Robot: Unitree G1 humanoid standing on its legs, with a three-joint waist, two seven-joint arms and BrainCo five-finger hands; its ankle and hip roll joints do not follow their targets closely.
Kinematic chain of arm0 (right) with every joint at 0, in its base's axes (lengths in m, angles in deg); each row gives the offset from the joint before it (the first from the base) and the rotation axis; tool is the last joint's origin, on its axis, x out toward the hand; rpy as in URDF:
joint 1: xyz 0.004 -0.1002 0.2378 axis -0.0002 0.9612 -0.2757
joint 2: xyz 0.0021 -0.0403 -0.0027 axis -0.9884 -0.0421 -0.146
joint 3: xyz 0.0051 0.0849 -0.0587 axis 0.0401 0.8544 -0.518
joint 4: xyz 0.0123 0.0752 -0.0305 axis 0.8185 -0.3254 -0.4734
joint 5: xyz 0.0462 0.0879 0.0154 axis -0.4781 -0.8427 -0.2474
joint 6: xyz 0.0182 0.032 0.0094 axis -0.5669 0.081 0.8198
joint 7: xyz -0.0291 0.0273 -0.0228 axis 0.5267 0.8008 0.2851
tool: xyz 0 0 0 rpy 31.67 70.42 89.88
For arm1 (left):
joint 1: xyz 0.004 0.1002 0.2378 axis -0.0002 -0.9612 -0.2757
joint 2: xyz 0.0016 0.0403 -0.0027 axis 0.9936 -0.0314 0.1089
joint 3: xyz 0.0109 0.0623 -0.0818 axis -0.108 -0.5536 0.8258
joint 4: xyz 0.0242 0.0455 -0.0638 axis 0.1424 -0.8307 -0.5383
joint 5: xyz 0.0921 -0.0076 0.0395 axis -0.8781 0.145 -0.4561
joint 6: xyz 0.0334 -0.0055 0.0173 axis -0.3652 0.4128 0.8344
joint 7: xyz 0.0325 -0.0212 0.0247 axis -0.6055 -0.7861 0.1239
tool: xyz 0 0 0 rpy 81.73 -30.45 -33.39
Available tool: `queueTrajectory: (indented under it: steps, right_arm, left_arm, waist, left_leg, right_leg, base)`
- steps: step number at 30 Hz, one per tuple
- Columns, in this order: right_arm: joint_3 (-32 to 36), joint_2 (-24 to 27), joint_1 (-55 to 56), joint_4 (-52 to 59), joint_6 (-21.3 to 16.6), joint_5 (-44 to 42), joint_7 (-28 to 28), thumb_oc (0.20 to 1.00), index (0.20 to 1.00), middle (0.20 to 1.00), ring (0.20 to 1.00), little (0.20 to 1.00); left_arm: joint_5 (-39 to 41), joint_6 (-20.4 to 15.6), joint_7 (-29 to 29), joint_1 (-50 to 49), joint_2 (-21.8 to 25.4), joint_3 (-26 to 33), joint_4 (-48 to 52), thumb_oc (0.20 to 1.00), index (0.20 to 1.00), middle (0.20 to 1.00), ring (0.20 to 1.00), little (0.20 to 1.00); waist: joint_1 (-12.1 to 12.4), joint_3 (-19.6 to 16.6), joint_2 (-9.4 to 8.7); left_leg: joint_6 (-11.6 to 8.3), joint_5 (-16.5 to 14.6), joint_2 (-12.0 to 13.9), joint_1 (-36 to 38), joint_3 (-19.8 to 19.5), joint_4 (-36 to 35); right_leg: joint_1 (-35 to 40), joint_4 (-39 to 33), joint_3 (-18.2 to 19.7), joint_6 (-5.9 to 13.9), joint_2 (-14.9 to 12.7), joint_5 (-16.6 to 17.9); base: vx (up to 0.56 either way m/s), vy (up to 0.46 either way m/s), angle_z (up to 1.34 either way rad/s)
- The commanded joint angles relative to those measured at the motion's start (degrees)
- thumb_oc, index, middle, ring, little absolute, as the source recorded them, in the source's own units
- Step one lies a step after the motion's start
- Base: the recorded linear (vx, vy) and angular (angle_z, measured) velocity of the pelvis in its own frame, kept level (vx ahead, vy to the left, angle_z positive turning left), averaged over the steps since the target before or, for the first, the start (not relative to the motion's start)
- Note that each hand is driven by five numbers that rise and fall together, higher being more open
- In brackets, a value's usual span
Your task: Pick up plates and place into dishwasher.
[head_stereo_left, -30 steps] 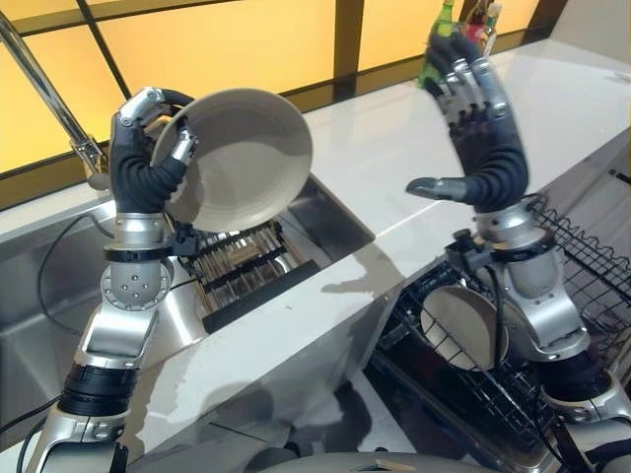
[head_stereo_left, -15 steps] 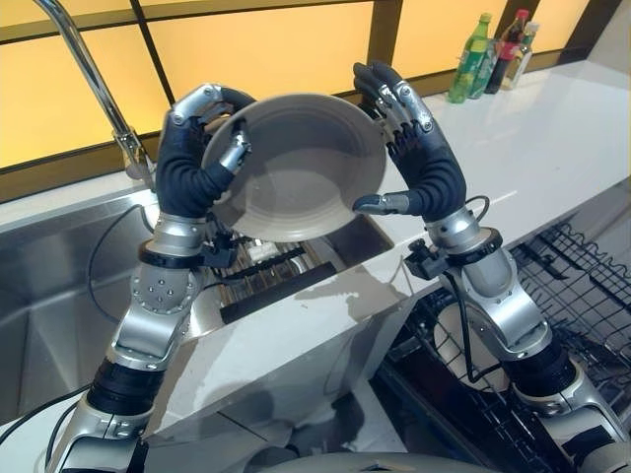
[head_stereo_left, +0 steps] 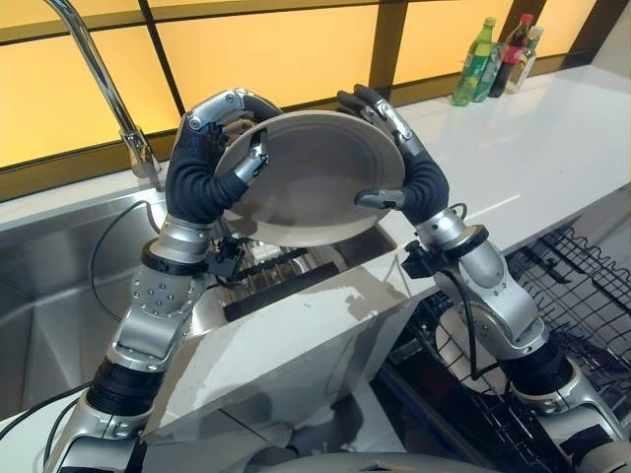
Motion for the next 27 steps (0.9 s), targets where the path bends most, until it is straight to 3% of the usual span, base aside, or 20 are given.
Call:
queueTrajectory:
  steps: [1, 6, 7, 8, 10, 27]
  right_arm:
    - [-6.6, -2.7, -4.9, 2.2, 2.4, -6.9, 8.3, 1.000, 1.000, 1.000, 1.000, 1.000]
    - [-8.1, -3.8, -5.9, 3.0, 1.6, -6.9, 8.1, 1.000, 1.000, 1.000, 1.000, 1.000]
    - [-8.3, -4.1, -6.0, 2.9, 1.7, -6.8, 8.1, 0.853, 0.853, 0.853, 0.853, 0.853]
    - [-8.4, -4.4, -6.1, 2.8, 1.9, -6.4, 8.4, 0.558, 0.558, 0.558, 0.558, 0.558]
    - [-8.7, -4.7, -6.1, 2.9, 2.1, -6.1, 8.3, 0.200, 0.200, 0.200, 0.200, 0.200]
    - [-8.4, -3.6, -6.1, 2.3, 4.7, -2.4, 7.5, 0.200, 0.200, 0.200, 0.200, 0.200]
  left_arm:
    - [2.4, -2.6, -0.2, 7.2, -0.3, -4.1, 1.0, 0.200, 0.200, 0.200, 0.200, 0.200]
    - [3.0, -2.2, 0.2, 7.6, -0.2, -5.0, 0.8, 0.200, 0.200, 0.200, 0.200, 0.200]
    - [3.6, -2.2, 0.1, 7.6, -0.2, -5.0, 0.7, 0.200, 0.200, 0.200, 0.200, 0.200]
    - [4.1, -2.2, -0.1, 7.6, -0.4, -4.9, 0.6, 0.200, 0.200, 0.200, 0.200, 0.200]
    - [4.1, -2.1, -0.2, 7.6, -0.8, -4.9, 0.7, 0.200, 0.200, 0.200, 0.200, 0.200]
    - [2.5, -1.0, 1.8, 7.3, -1.2, -4.3, 0.1, 0.200, 0.200, 0.200, 0.200, 0.200]
  waist:
    - [0.1, -3.8, -0.94]
    - [0.1, -3.9, -1.08]
    - [0.0, -3.9, -1.05]
    - [0.0, -3.8, -1.02]
    - [0.0, -3.8, -1.02]
    - [-0.3, -3.5, -1.32]
  left_leg:
    - [2.22, 2.3, -2.6, -1.3, -0.1, -3.6]
    - [2.42, 2.3, -2.6, -1.2, -0.1, -3.5]
    - [2.46, 2.3, -2.6, -1.2, 0.0, -3.5]
    - [2.49, 2.3, -2.6, -1.1, 0.1, -3.5]
    - [2.56, 2.3, -2.5, -1.1, 0.2, -3.5]
    - [2.46, 2.2, -2.3, -0.8, 0.4, -3.4]
  right_leg:
    - [-1.3, 10.3, 0.4, -0.11, 1.4, -8.5]
    - [-1.2, 10.1, 0.8, -0.14, 1.4, -8.3]
    - [-1.2, 10.1, 0.9, -0.15, 1.4, -8.3]
    - [-1.3, 10.1, 1.0, -0.16, 1.4, -8.3]
    - [-1.3, 10.0, 1.1, -0.20, 1.5, -8.2]
    - [-0.9, 9.7, 1.5, -0.54, 1.8, -8.2]
  base:
    - [0.00, 0.000, 0.00]
    - [0.00, 0.000, 0.00]
    - [0.00, 0.000, 0.00]
    - [0.00, 0.000, 0.00]
    - [0.00, 0.000, 0.00]
    - [0.00, 0.000, 0.00]
